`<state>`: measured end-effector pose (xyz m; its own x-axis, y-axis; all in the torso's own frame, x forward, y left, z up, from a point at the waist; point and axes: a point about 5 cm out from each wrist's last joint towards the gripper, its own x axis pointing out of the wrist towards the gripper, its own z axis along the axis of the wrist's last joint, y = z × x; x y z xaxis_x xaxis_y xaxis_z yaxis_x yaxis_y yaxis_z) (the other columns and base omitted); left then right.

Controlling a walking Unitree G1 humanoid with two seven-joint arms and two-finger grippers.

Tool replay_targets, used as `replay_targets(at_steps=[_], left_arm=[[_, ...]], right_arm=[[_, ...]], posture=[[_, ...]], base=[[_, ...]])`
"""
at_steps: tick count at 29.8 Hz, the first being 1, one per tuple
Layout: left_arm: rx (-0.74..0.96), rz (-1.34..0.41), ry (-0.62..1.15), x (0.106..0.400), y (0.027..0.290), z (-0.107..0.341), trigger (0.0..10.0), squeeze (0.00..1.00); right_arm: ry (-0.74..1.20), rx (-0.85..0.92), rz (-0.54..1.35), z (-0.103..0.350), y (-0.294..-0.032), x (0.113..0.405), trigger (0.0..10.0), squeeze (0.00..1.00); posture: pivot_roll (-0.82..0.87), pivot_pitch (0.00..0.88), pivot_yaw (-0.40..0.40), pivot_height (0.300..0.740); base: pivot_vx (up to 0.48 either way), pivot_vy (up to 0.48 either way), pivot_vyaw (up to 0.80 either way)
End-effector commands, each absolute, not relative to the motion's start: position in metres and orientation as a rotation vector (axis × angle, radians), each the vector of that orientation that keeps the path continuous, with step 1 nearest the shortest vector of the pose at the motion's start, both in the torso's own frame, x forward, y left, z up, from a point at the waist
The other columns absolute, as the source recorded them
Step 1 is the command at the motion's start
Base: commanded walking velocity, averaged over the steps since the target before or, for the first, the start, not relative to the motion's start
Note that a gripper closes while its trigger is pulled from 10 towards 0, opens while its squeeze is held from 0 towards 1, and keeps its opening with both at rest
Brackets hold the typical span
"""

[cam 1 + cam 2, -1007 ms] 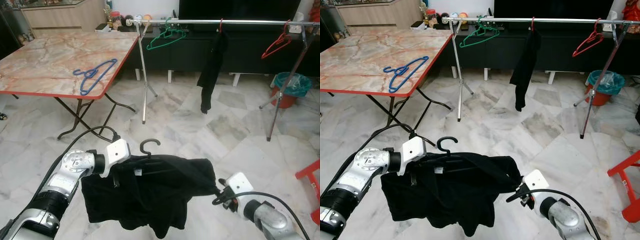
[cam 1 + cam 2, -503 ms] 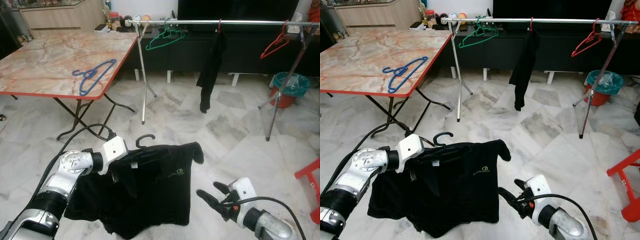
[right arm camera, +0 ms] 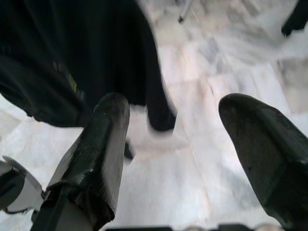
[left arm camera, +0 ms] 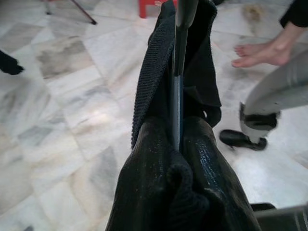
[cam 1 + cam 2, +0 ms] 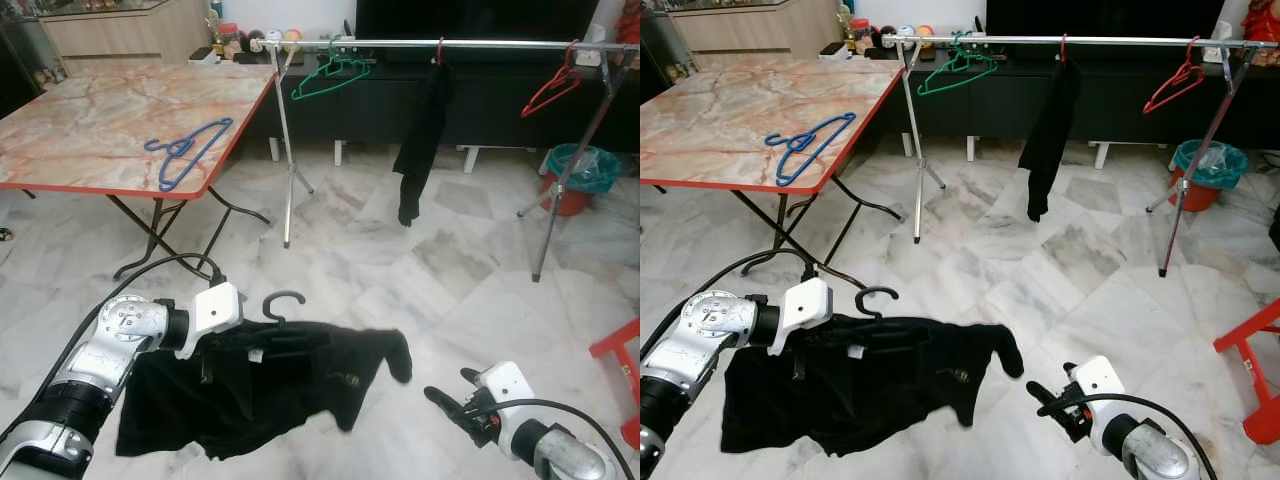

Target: Hang hanger

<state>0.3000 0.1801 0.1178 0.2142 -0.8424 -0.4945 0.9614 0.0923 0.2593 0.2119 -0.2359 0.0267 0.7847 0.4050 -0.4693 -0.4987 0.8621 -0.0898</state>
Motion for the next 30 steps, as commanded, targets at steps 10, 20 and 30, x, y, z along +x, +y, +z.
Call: replay_targets(at_steps=[10, 20, 30], left_arm=[[0.541, -1.41, 0.177, 0.296, 0.164, 0.127, 10.0, 0.0], [0.552, -1.476, 0.173, 0.293, 0.149, 0.13, 10.0, 0.0], [0.562, -1.51, 0.201, 0.29, 0.138, 0.123, 10.0, 0.0]], right_arm=[[0.367, -0.175, 0.624, 0.039, -0.217, 0.217, 10.0, 0.0], [0.204, 0.034, 0.833, 0.073, -0.193, 0.217, 10.0, 0.0], [0.232, 0.087, 1.069, 0.086, -0.186, 0.198, 10.0, 0.0]], posture=[[-0.05, 0.003, 0.059, 0.74], [-0.05, 0.0, 0.064, 0.74], [-0.05, 0.0, 0.063, 0.74]], base=[[0.0, 0.0, 0.0], [0.0, 0.0, 0.0], [0.0, 0.0, 0.0]])
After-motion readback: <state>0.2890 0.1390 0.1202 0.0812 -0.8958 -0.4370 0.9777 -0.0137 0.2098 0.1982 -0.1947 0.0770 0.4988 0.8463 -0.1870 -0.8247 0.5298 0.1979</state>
